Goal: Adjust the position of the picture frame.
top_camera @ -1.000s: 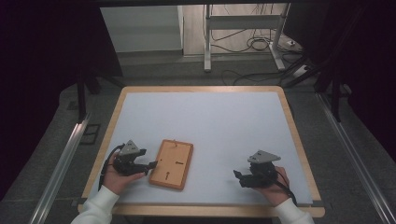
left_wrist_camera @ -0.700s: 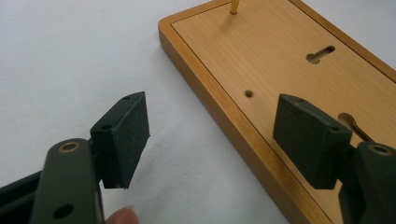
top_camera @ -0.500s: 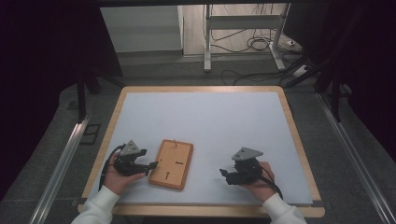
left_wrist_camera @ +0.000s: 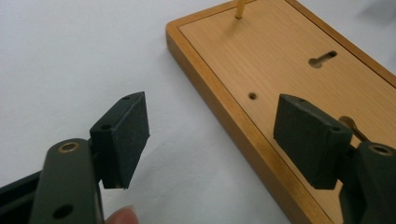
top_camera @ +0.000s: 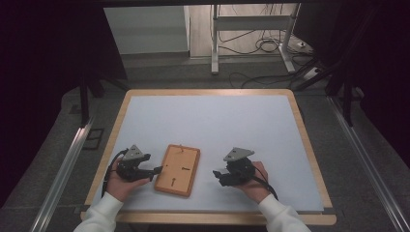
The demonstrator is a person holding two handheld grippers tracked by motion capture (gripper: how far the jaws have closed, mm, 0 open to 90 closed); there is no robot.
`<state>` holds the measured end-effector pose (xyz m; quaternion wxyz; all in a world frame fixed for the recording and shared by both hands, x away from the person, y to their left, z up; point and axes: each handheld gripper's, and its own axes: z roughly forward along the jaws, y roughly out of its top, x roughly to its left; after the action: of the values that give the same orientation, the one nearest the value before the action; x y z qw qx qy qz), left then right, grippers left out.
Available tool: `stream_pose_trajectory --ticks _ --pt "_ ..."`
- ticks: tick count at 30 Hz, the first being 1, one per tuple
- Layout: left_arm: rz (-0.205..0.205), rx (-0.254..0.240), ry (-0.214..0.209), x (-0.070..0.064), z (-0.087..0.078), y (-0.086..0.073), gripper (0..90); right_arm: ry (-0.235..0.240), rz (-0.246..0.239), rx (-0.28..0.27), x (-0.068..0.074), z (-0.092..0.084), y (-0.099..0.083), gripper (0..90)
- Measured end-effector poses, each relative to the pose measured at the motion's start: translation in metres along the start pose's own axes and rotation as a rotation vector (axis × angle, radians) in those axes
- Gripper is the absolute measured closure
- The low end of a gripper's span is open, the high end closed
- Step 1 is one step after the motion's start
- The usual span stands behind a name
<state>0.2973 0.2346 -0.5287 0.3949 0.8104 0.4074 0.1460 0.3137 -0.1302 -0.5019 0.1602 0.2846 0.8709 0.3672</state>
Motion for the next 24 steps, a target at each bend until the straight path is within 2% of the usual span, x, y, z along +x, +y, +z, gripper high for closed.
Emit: stream_pose_trajectory --ticks 10,12,15,16,24 --pt "-0.008 0.003 0.001 0.002 0.000 -0.001 26.3 0.033 -0.022 -0.014 0.009 0.021 0.024 30.7" --pt "-0.004 0.007 -0.002 0.002 0.000 -0.001 26.3 0.056 -0.031 -0.022 0.012 0.031 0.036 32.5" --pt "-0.003 0.006 -0.003 0.002 0.000 -0.001 26.3 0.074 -0.039 -0.020 0.014 0.039 0.043 32.8" --pt "-0.004 0.005 -0.003 0.002 0.000 -0.001 26.3 0.079 -0.048 -0.016 0.017 0.048 0.049 33.4" --pt "-0.002 0.004 -0.003 0.003 -0.001 -0.002 26.3 0.100 -0.056 -0.007 0.019 0.074 0.063 40.4"
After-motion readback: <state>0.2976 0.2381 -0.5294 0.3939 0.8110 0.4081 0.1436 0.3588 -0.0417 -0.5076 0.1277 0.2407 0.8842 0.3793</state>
